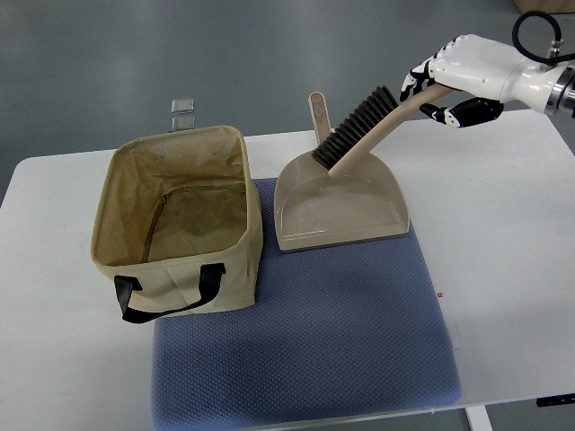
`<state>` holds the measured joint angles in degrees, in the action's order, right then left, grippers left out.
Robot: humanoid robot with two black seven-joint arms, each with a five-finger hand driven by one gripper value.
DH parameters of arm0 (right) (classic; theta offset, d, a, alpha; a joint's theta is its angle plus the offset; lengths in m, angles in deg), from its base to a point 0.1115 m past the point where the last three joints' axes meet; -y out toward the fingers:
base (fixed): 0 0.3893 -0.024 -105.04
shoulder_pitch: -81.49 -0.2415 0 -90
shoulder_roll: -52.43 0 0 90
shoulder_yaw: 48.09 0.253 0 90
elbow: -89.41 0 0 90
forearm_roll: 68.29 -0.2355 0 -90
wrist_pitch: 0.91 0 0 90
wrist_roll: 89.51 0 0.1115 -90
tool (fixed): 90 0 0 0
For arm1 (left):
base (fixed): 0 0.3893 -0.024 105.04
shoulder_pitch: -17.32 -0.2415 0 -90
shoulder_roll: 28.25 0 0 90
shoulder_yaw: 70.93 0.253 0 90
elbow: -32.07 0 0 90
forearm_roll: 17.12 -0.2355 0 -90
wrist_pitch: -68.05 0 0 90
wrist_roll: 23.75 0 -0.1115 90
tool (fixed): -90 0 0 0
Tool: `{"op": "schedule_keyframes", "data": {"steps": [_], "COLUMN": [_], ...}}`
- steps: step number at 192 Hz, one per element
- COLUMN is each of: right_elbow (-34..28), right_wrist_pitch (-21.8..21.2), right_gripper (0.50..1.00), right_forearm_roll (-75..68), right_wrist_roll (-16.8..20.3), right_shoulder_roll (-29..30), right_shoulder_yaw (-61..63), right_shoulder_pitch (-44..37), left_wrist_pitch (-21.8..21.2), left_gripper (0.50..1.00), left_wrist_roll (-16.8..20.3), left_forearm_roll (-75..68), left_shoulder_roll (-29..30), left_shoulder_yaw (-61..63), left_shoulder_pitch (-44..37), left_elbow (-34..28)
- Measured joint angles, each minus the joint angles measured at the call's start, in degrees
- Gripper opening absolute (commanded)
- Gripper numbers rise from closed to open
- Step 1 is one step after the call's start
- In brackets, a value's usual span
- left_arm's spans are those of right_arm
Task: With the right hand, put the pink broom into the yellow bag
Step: 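Lift the brush with the right hand and carry it over the bag, then lower the brush into the beige bag and open the right hand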
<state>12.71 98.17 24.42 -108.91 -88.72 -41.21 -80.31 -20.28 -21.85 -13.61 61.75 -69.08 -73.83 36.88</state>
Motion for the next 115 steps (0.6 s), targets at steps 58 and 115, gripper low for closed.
{"op": "schedule_keyframes", "data": {"steps": [58,115], "right_elbow": [3.9,5.5], "right_wrist_pitch": [-1.8,-1.7], "right_gripper": [0.500,0.500], "right_forearm_roll": [0.5,0.2], "right_wrist_roll": [0.2,0.2], "right_shoulder_roll": [8.2,18.3], "right_shoulder_yaw": [-0.3,0.3], "right_shoulder_pitch": [-7.9,-9.1], "left_wrist_pitch": [0.0,0.0], "left_gripper": [1.000,1.000], "left_wrist_roll": [0.0,0.0], "left_forearm_roll": [0.0,0.0], "left_shoulder_roll": [0.0,0.0], "left_shoulder_yaw": [0.0,0.0], "left_shoulder_pitch": [0.0,0.0], "left_elbow": [0.0,0.0]}}
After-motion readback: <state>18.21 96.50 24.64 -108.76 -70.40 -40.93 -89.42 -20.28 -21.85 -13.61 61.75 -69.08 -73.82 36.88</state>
